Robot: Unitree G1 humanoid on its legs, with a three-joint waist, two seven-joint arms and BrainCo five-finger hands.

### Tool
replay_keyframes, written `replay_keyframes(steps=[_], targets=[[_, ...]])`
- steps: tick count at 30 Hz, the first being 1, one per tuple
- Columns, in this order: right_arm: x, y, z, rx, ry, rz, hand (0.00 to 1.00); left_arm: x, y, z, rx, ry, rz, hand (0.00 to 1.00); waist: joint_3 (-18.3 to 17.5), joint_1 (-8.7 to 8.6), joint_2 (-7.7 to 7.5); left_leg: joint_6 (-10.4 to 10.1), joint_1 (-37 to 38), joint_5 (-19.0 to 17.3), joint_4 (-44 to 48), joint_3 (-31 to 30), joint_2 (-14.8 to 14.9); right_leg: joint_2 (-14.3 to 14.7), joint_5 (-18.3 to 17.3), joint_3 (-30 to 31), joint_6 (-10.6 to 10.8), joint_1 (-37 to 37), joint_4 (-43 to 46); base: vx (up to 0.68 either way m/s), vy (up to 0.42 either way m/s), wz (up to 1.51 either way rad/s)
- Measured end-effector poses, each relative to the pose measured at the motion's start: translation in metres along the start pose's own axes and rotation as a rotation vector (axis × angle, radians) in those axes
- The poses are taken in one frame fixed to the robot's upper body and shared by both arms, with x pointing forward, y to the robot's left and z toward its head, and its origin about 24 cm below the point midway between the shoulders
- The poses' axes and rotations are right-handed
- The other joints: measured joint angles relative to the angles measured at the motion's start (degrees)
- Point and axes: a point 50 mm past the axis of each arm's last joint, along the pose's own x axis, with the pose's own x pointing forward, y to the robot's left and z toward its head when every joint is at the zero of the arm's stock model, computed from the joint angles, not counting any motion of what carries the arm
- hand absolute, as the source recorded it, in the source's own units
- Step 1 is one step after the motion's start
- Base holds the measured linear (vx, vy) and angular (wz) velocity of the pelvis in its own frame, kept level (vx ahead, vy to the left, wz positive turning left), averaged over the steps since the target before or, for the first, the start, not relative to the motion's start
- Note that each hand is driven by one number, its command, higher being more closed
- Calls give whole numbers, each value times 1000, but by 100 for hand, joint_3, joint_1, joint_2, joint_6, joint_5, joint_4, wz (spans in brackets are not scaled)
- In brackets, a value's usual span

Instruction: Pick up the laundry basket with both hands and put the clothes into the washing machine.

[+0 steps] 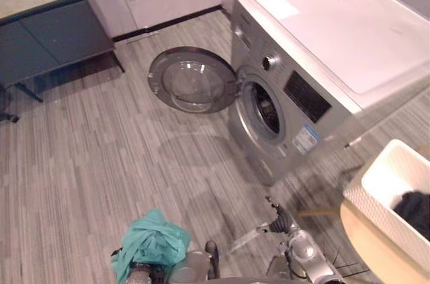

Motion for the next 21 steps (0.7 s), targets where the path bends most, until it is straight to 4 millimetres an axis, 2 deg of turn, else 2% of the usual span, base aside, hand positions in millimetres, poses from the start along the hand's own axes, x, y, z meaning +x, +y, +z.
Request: replay_keyframes(steps=[1,3,4,5,6,7,8,9,10,11,12,13,14,16,17,18,19,20,21], targets=[[1,-1,3,-1,-12,-1,0,3,-1,6,1,-15,-3,100,45,-32,-32,19,139,-56,-20,-108,1,237,-58,85,35,-278,-264,307,37,59],[3,-4,6,2,-22,-10,0,7,-4,17,6,-46,-11,100,144,-27,-63,-36,373,-78,-136,-310,-29,507,-17,72,44,-730,-980,375,-7,69],[5,-6,8,-1,-30,-17,0,10,-6,24,9,-65,-19,100,149,-59,-65,-91,468,-95,-225,-506,-38,615,170,-53,44,-945,-1665,490,-80,94],[6,-8,10,-6,-35,-21,0,12,-9,32,21,-86,-31,100,126,-93,-119,-221,611,-143,-354,-682,-49,730,555,-163,0,-1025,-2411,423,-76,92],[6,-9,9,-8,-35,-22,0,13,-10,34,28,-94,-37,100,120,-99,-133,-287,697,-182,-390,-752,-47,762,826,-176,-107,-1031,-2595,488,-128,114],[5,-10,9,-8,-34,-23,0,13,-13,36,37,-104,-48,100,111,-201,-125,-469,840,-293,-332,-924,-17,794,1511,-195,-525,-882,-2665,414,-120,87],[5,-12,8,-14,-31,-27,0,13,-17,39,31,-111,-56,100,128,-225,-9,-558,800,-346,-180,-938,94,803,1454,-276,-519,-839,-2602,604,-175,80],[7,-15,14,-12,-55,-37,0,13,-19,43,30,-132,-61,100,121,-199,23,-617,490,-342,424,-840,159,815,1201,-368,-531,-790,-2569,490,-169,31],[9,-18,20,-11,-77,-45,0,15,-22,48,26,-144,-66,100,145,-179,57,-767,109,-275,1305,-632,256,860,1057,-387,-562,-702,-2558,596,-210,7],[12,-18,26,-13,-93,-44,0,14,-27,47,13,-142,-75,100,238,-131,140,-1225,-424,100,2918,-306,582,1061,917,-354,-678,-249,-2722,504,-177,-19],[13,-18,28,-10,-100,-43,0,13,-29,46,9,-140,-78,100,275,-87,176,-1200,-600,183,3481,-232,765,1180,880,-294,-715,-40,-2804,394,-106,-56],[13,-17,30,-4,-109,-45,0,13,-30,46,6,-142,-82,100,282,5,173,-1052,-768,54,4016,-92,932,1299,838,-148,-732,185,-2904,444,-62,-75],[14,-17,36,10,-129,-61,0,13,-32,50,13,-156,-90,100,341,27,72,-831,-1028,-84,4180,-38,947,1302,789,17,-716,480,-3064,506,-53,-78],[15,-21,40,21,-143,-78,0,13,-36,59,18,-192,-101,100,370,16,19,-759,-1296,-154,3594,-27,921,1272,795,242,-708,677,-3220,429,-5,-69],[15,-25,38,34,-133,-100,0,13,-40,65,13,-217,-109,100,381,16,30,-756,-1425,-156,2804,-194,848,1264,798,462,-701,745,-3266,266,73,-75],[15,-26,37,38,-129,-108,0,13,-41,67,15,-225,-114,100,384,16,27,-762,-1462,-152,2388,-308,780,1252,801,571,-697,753,-3259,309,151,-97],[15,-26,37,42,-129,-120,0,13,-44,70,19,-235,-123,100,405,17,0,-853,-1477,-92,1634,-647,647,1198,799,759,-633,775,-3250,351,267,-107],[14,-27,36,51,-124,-130,0,13,-50,74,35,-248,-143,100,427,23,34,-1118,-1422,226,687,-1153,488,1178,740,1045,-421,819,-3252,290,235,-110],[14,-28,35,51,-122,-131,0,12,-52,74,41,-252,-152,100,417,20,96,-1182,-1358,595,293,-1355,503,1212,691,1150,-303,838,-3254,308,298,-136]])
